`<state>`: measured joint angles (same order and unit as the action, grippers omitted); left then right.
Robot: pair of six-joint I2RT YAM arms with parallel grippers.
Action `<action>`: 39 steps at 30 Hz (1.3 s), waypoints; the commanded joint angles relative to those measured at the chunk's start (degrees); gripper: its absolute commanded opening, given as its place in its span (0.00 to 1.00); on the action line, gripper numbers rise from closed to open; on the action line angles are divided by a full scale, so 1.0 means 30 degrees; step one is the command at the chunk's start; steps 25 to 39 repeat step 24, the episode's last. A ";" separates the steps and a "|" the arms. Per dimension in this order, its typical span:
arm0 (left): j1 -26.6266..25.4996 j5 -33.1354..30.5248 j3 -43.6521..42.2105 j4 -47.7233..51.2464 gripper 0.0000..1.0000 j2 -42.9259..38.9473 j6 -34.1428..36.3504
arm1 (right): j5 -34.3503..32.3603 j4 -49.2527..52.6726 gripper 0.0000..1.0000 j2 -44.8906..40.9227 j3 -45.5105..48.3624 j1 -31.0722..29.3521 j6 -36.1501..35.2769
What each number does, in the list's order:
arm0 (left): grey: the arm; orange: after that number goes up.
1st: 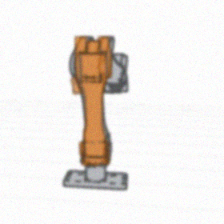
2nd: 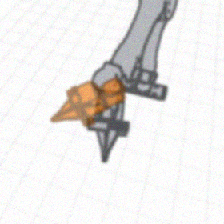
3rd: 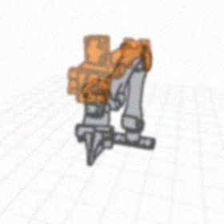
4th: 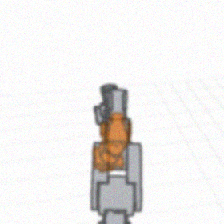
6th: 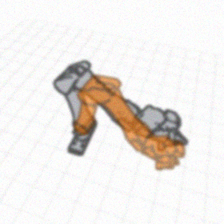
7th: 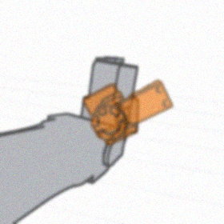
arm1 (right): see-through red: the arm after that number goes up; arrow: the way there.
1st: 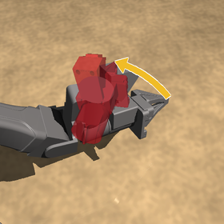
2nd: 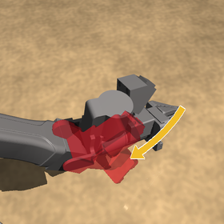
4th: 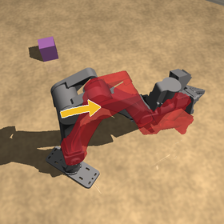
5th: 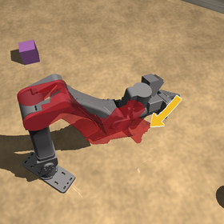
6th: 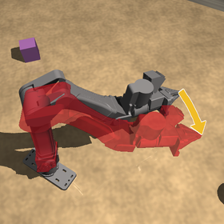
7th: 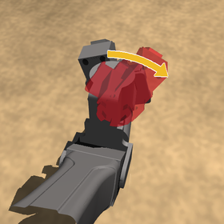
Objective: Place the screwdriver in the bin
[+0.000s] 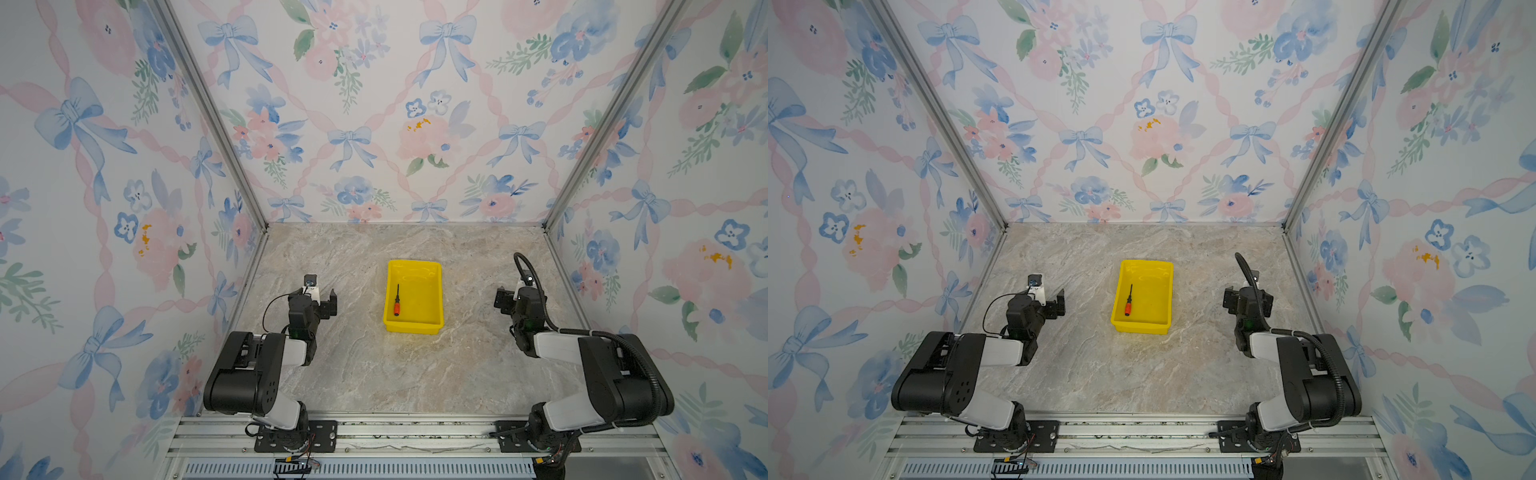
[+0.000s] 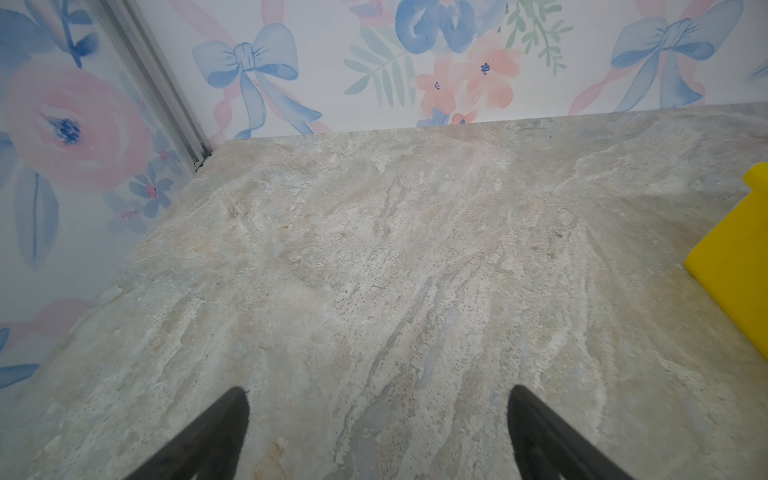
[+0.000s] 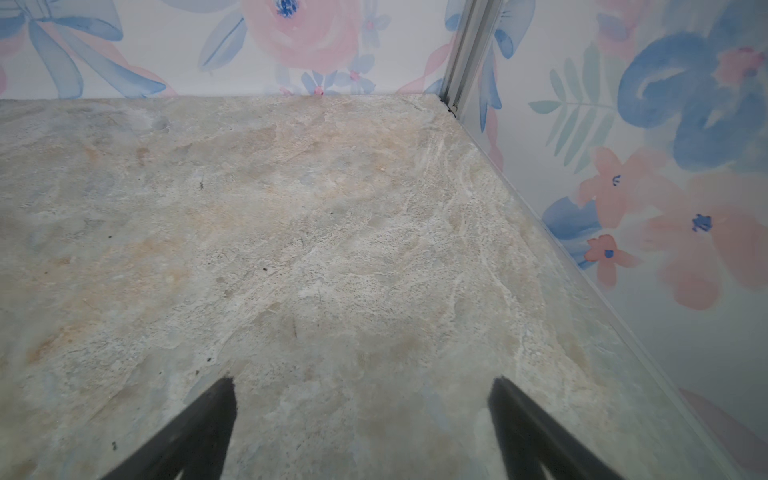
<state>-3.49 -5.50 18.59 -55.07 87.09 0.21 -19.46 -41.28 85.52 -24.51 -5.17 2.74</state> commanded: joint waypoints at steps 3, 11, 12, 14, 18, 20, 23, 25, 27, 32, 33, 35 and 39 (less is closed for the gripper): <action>0.0639 0.0667 -0.0893 -0.2598 0.97 0.0432 -0.0494 | 0.1135 -0.4309 0.97 0.1237 0.0985 -0.0112 -0.0921; 0.0635 0.0577 -0.1212 -0.3500 0.98 0.0562 -0.0506 | 0.1866 -0.3678 0.97 0.1084 0.0729 0.0222 -0.0731; 0.0635 0.0623 -0.1200 -0.3510 0.97 0.0582 -0.0500 | 0.1859 -0.3653 0.97 0.1086 0.0729 0.0216 -0.0739; 0.0636 0.0606 -0.1205 -0.3505 0.97 0.0571 -0.0471 | 0.1867 -0.3644 0.97 0.1085 0.0729 0.0229 -0.0740; 0.0547 0.0508 -0.1176 -0.3500 0.97 0.0591 -0.0437 | 0.1887 -0.3644 0.97 0.1085 0.0729 0.0244 -0.0738; 0.0581 0.0503 -0.1132 -0.3548 0.98 0.0687 -0.0490 | 0.1881 -0.3661 0.97 0.1085 0.0729 0.0235 -0.0731; 0.0536 0.0486 -0.1229 -0.3576 0.98 0.0620 -0.0438 | 0.1903 -0.3650 0.97 0.1085 0.0729 0.0229 -0.0738; 0.0547 0.0464 -0.1260 -0.3587 0.98 0.0558 -0.0435 | 0.1903 -0.3665 0.97 0.1085 0.0732 0.0229 -0.0731; 0.0547 0.0464 -0.1260 -0.3587 0.98 0.0558 -0.0435 | 0.1903 -0.3665 0.97 0.1085 0.0732 0.0229 -0.0731; 0.0547 0.0464 -0.1260 -0.3587 0.98 0.0558 -0.0435 | 0.1903 -0.3665 0.97 0.1085 0.0732 0.0229 -0.0731; 0.0547 0.0464 -0.1260 -0.3587 0.98 0.0558 -0.0435 | 0.1903 -0.3665 0.97 0.1085 0.0732 0.0229 -0.0731; 0.0547 0.0464 -0.1260 -0.3587 0.98 0.0558 -0.0435 | 0.1903 -0.3665 0.97 0.1085 0.0732 0.0229 -0.0731; 0.0547 0.0464 -0.1260 -0.3587 0.98 0.0558 -0.0435 | 0.1903 -0.3665 0.97 0.1085 0.0732 0.0229 -0.0731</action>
